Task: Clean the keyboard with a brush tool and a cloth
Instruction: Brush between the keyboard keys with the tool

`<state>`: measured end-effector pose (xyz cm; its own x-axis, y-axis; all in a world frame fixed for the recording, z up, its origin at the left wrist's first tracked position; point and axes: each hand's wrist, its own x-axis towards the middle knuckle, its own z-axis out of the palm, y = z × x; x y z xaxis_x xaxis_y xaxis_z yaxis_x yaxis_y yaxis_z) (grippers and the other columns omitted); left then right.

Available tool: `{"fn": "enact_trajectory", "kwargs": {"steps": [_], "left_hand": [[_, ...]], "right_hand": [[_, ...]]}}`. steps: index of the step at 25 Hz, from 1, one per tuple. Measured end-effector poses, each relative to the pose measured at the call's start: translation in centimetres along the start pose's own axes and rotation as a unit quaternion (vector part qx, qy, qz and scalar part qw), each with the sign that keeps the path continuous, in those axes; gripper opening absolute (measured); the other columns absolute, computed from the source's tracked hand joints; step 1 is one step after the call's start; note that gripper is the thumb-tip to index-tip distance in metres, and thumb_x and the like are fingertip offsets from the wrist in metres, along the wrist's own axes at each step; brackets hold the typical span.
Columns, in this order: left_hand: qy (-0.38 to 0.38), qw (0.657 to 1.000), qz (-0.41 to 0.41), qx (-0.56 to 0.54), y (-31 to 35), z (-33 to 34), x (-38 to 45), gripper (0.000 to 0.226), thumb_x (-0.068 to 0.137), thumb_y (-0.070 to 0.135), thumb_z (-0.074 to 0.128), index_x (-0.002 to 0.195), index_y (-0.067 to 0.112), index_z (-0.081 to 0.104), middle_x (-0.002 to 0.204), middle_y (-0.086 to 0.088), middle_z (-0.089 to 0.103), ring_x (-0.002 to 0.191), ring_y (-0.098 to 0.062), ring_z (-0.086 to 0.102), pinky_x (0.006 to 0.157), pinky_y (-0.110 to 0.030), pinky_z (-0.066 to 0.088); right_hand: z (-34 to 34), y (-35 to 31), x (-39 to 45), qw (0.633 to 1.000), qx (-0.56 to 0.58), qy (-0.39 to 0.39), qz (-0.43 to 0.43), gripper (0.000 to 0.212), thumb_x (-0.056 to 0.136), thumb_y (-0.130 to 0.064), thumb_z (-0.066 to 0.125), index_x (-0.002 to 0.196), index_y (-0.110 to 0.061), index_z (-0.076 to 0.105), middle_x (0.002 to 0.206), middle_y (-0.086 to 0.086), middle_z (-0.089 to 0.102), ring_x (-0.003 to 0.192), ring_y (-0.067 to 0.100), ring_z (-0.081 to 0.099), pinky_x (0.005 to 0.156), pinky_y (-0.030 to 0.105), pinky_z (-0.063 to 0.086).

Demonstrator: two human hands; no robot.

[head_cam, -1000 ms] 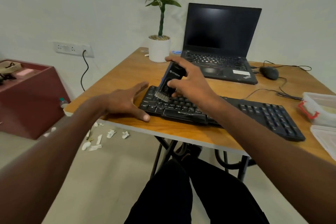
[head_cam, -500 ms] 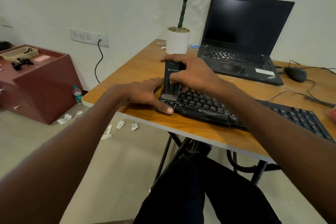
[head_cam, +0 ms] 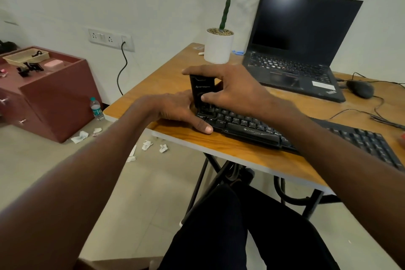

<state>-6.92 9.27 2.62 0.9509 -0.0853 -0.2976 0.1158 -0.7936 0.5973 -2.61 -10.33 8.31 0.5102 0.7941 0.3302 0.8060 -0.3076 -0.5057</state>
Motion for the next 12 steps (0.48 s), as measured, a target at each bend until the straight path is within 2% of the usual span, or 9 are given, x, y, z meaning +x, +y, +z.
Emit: {"fn": "enact_trajectory", "kwargs": {"steps": [2,4,7,9,10,12], "left_hand": [[0.001,1.0,0.003,0.018,-0.2,-0.1,0.1,0.124,0.063,0.071,0.09,0.161,0.041,0.019,0.16,0.011,0.032,0.143,-0.018,0.035,0.122,-0.046,0.03],[0.004,1.0,0.0,0.029,-0.1,0.0,-0.1,0.132,0.058,0.076,0.086,0.164,0.041,0.014,0.169,0.01,0.024,0.15,-0.022,0.03,0.125,-0.054,0.028],[0.001,1.0,0.012,0.002,0.0,0.0,0.0,0.13,0.058,0.073,0.086,0.163,0.042,0.016,0.168,0.012,0.024,0.149,-0.022,0.031,0.124,-0.054,0.029],[-0.007,1.0,0.014,0.001,0.0,0.0,0.0,0.132,0.056,0.074,0.087,0.163,0.046,0.015,0.166,0.013,0.026,0.145,-0.021,0.034,0.123,-0.055,0.032],[-0.008,1.0,0.01,0.001,-0.1,-0.1,0.0,0.131,0.057,0.073,0.088,0.163,0.047,0.014,0.166,0.013,0.026,0.143,-0.021,0.035,0.122,-0.055,0.032],[-0.006,1.0,0.0,0.008,-0.3,0.0,0.1,0.131,0.058,0.074,0.088,0.162,0.046,0.014,0.167,0.013,0.023,0.147,-0.021,0.032,0.124,-0.055,0.03]], "right_hand": [[-0.9,-0.2,0.5,0.999,-0.032,-0.02,0.034,0.06,0.082,-0.018,0.078,0.136,-0.041,0.064,0.131,-0.013,0.064,0.114,0.003,0.057,0.089,0.018,0.054],[-1.6,-0.2,1.0,0.996,-0.07,-0.009,0.05,0.059,0.081,-0.024,0.079,0.136,-0.039,0.064,0.134,-0.012,0.062,0.112,0.002,0.053,0.085,0.012,0.048],[-1.1,0.3,0.8,0.998,-0.043,0.001,0.045,0.062,0.083,-0.02,0.078,0.139,-0.037,0.06,0.131,-0.011,0.061,0.115,0.005,0.054,0.09,0.017,0.049],[-1.7,0.6,1.0,0.991,-0.099,-0.026,0.082,0.059,0.084,-0.024,0.078,0.139,-0.035,0.059,0.13,-0.007,0.059,0.115,0.01,0.053,0.087,0.024,0.05],[-2.0,0.4,1.2,0.987,-0.123,-0.038,0.092,0.058,0.084,-0.025,0.078,0.138,-0.035,0.059,0.131,-0.006,0.059,0.115,0.012,0.053,0.085,0.024,0.05],[-1.9,-0.1,1.3,0.992,-0.104,-0.048,0.058,0.057,0.084,-0.022,0.078,0.136,-0.035,0.059,0.13,-0.006,0.059,0.112,0.011,0.054,0.078,0.019,0.049]]}}
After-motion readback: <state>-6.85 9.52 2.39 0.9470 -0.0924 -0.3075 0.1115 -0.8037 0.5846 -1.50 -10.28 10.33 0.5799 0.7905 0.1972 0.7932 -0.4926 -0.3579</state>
